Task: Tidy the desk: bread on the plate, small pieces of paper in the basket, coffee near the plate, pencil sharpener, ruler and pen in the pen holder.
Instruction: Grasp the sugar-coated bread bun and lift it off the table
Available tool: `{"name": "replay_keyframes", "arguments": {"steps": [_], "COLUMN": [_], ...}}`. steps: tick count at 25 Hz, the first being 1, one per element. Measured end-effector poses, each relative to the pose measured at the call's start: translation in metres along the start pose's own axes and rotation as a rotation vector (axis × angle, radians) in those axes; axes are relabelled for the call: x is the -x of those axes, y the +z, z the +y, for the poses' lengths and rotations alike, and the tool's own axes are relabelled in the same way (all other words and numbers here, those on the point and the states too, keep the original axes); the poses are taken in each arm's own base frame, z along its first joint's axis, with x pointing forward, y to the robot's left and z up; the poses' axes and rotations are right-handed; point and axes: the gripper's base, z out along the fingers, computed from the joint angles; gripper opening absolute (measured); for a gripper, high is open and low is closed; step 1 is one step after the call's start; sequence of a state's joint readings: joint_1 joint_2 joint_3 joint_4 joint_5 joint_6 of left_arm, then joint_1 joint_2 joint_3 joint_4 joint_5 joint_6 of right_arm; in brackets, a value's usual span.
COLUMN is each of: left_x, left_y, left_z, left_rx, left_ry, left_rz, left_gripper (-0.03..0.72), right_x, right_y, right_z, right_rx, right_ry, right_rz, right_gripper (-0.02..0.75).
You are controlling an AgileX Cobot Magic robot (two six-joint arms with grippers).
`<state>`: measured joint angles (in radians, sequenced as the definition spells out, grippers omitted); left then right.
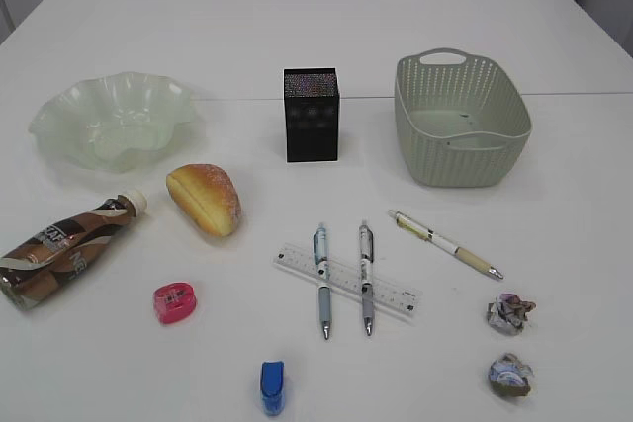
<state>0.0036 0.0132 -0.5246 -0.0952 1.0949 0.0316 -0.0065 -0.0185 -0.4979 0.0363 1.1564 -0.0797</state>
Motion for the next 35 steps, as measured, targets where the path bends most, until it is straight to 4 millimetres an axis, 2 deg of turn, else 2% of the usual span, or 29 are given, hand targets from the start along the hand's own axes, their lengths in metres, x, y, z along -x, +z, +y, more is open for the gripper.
{"name": "replay_keyframes", "arguments": {"steps": [10,15,20,29,35], "left_x": [0.001,0.012,0.042,0.103,0.132], "left_y": [0.001,0.013,0.026,0.033,0.041], "left_z": [-0.001,0.0,0.0,-0.002,-0.004], "left_rx": [-0.014,-0.014,-0.013,-0.024,-0.042], "left_ry": [-0.008,-0.017,-0.026,-0.078,-0.164], "left_rz": [0.009,0.151,0.258,0.309,0.379], "left_gripper": [0.546,0.546,0.546,0.546,0.546], "right_x": [0.0,0.0,0.0,0.002,0.022], "right_y": [0.0,0.0,0.0,0.002,0.037], "right_z": [0.0,0.002,0.003,0.003,-0.009], "right_rx": [0.0,0.022,0.031,0.031,-0.06], "right_ry": [0.0,0.069,0.093,0.127,0.101], "right_rz": [0.0,-0.001,-0.004,0.015,0.291], "right_gripper": [0.583,0.584,0.584,0.583,0.584]}}
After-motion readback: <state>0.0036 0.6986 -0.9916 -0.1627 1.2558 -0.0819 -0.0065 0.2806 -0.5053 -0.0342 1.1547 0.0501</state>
